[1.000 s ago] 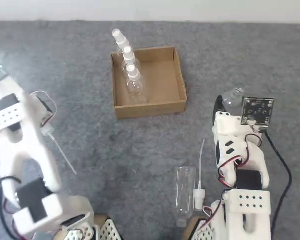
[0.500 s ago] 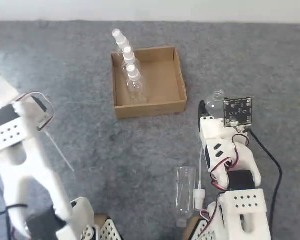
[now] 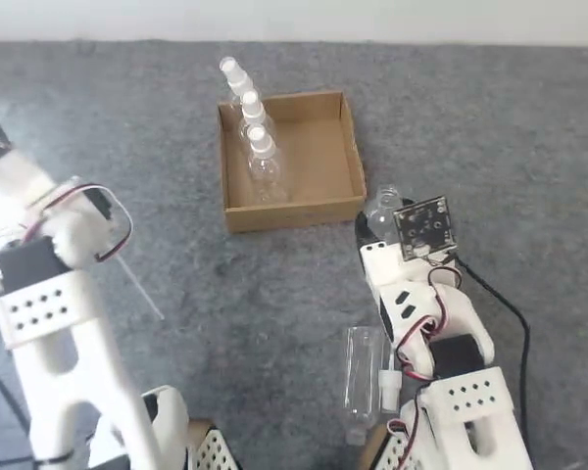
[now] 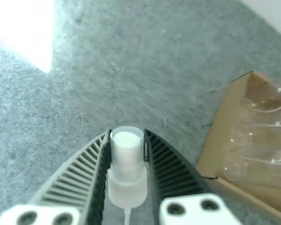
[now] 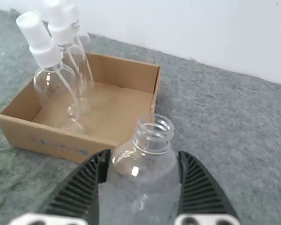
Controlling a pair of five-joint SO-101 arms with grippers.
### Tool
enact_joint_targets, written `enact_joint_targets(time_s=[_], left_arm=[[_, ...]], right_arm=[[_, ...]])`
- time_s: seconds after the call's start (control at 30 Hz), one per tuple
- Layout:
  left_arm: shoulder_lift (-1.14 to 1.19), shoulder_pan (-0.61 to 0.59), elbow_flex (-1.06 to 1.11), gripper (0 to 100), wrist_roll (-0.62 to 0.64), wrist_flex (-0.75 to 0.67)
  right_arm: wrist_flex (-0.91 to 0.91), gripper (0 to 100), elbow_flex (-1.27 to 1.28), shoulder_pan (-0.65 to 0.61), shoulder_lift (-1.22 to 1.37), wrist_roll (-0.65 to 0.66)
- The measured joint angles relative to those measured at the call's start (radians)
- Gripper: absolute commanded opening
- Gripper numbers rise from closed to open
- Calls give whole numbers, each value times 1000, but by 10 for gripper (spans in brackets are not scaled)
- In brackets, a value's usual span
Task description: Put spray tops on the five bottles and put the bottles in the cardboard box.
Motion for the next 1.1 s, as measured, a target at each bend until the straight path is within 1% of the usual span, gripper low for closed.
enact_joint_targets(time_s=[0.1,0.27,0.43,0.67,0.87,1.03,1.1], left_arm=[[-41,34,0,12,9,0],[-117,124,0,12,31,0],[-212,201,0,12,81,-21],[-298,210,0,12,170,-78],[-308,216,0,12,229,-130],[-308,218,0,12,281,-153],[-308,238,0,12,292,-169]], right_arm=[[0,65,0,-2,0,11],[0,65,0,0,0,14],[0,65,0,-5,0,17],[0,65,0,-8,0,17],[0,65,0,-97,0,20],[0,65,28,-133,0,20],[0,65,28,-157,0,20]])
